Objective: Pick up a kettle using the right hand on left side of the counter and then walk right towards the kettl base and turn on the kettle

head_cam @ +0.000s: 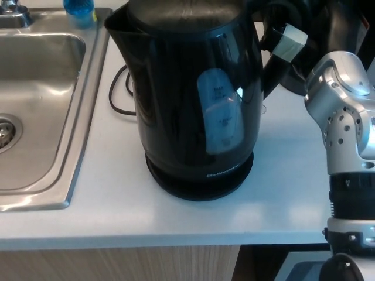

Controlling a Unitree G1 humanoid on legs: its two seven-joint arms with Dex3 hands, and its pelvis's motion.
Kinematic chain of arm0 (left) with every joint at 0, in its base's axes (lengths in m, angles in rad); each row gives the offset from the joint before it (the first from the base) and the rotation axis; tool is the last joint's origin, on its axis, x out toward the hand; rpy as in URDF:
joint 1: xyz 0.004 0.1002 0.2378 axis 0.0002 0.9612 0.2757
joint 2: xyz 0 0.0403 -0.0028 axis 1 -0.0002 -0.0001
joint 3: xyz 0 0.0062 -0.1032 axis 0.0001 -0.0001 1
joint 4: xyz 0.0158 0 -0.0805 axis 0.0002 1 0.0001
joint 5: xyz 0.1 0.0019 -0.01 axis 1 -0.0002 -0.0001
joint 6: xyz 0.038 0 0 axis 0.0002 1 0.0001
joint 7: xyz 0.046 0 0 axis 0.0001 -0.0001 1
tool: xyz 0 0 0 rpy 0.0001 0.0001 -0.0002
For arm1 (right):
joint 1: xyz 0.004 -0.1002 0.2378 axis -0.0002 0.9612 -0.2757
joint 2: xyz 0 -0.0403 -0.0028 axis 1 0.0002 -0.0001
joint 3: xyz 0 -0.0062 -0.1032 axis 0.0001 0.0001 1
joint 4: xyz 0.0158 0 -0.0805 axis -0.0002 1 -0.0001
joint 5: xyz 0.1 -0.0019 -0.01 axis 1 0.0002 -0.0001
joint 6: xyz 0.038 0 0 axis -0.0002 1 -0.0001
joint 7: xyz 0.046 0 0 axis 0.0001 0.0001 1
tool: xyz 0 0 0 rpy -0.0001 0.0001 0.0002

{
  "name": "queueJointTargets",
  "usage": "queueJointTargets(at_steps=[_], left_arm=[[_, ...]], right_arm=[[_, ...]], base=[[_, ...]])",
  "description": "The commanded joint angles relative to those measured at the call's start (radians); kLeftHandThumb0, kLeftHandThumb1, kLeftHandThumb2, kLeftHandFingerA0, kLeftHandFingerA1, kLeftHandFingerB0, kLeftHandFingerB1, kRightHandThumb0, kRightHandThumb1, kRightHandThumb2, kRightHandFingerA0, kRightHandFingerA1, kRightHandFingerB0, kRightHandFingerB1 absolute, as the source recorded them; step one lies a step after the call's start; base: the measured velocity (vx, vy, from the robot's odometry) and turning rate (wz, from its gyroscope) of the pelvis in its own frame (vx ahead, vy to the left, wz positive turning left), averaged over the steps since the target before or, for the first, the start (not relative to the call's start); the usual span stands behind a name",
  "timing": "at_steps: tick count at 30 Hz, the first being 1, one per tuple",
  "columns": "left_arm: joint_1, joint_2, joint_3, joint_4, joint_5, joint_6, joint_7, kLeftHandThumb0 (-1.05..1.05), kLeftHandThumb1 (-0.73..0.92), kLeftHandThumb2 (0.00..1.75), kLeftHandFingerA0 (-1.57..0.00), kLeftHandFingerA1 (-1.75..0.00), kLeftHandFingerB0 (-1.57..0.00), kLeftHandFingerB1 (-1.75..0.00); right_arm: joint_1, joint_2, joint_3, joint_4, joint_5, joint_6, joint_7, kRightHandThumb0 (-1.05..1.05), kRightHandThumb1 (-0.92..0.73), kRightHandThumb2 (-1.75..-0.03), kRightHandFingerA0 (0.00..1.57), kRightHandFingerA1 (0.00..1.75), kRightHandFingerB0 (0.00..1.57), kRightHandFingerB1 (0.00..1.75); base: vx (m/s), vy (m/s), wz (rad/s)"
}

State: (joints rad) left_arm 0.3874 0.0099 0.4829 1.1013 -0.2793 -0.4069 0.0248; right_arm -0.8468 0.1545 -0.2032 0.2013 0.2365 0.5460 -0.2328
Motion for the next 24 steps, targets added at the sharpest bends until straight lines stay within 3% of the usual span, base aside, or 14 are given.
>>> queueJointTargets(at_steps=[1, 3, 4, 5, 6, 8, 18, 24], left_arm=[[0.015, 0.006, 0.002, -0.036, 0.0, -0.064, -0.006, 0.32, 0.59, 1.23, -0.96, -1.04, -0.82, -0.93], [0.017, 0.005, 0.004, -0.041, -0.002, -0.061, -0.008, 0.35, 0.59, 1.23, -0.95, -1.04, -0.82, -0.93], [0.017, 0.006, 0.003, -0.042, 0.0, -0.058, -0.004, 0.34, 0.59, 1.22, -0.96, -1.03, -0.82, -0.92], [0.015, 0.008, 0.0, -0.042, 0.006, -0.055, 0.005, 0.34, 0.59, 1.22, -0.96, -1.03, -0.82, -0.92], [0.016, 0.009, 0.0, -0.043, 0.006, -0.059, 0.003, 0.35, 0.58, 1.22, -0.95, -1.03, -0.84, -0.94], [0.021, 0.006, -0.003, -0.051, 0.01, -0.063, 0.006, 0.37, 0.57, 1.24, -0.94, -1.02, -0.83, -0.93], [0.03, -0.004, -0.016, -0.075, 0.016, -0.054, 0.013, 0.37, 0.57, 1.23, -0.93, -1.02, -0.82, -0.92], [0.015, 0.009, -0.007, -0.037, 0.006, -0.059, 0.004, 0.34, 0.57, 1.2, -0.94, -1.01, -0.82, -0.92]], right_arm=[[0.039, -0.013, 0.032, -0.028, -0.019, -0.074, 0.034, -0.15, -0.37, -1.55, 1.03, 1.75, 0.87, 1.57], [0.061, -0.02, 0.049, -0.04, -0.025, -0.096, 0.049, -0.14, -0.38, -1.56, 1.03, 1.75, 0.86, 1.57], [0.077, -0.025, 0.06, -0.048, -0.028, -0.115, 0.063, -0.1, -0.63, -1.3, 1.19, 1.26, 1.18, 1.25], [0.09, -0.028, 0.067, -0.055, -0.03, -0.129, 0.073, -0.1, -0.63, -1.3, 1.19, 1.26, 1.18, 1.25], [0.098, -0.03, 0.074, -0.055, -0.035, -0.144, 0.078, -0.16, -0.38, -1.55, 1.04, 1.75, 0.86, 1.57], [0.117, -0.036, 0.088, -0.06, -0.046, -0.163, 0.081, -0.2, -0.36, -1.53, 1.06, 1.75, 0.82, 1.66], [0.187, -0.089, 0.102, 0.048, -0.091, -0.308, 0.103, -0.21, -0.36, -1.52, 1.08, 1.75, 0.86, 1.67], [0.132, -0.117, 0.049, 0.168, -0.069, -0.384, 0.073, -0.23, -0.37, -1.5, 1.1, 1.75, 0.87, 1.66]], base=[[0.0, 0.0, 0.0], [0.0, 0.0, 0.0], [0.0, 0.0, 0.0], [0.0, 0.0, 0.0], [0.0, 0.0, 0.0], [0.0, 0.0, 0.0], [0.0, 0.0, 0.0], [0.0, 0.0, 0.0]])
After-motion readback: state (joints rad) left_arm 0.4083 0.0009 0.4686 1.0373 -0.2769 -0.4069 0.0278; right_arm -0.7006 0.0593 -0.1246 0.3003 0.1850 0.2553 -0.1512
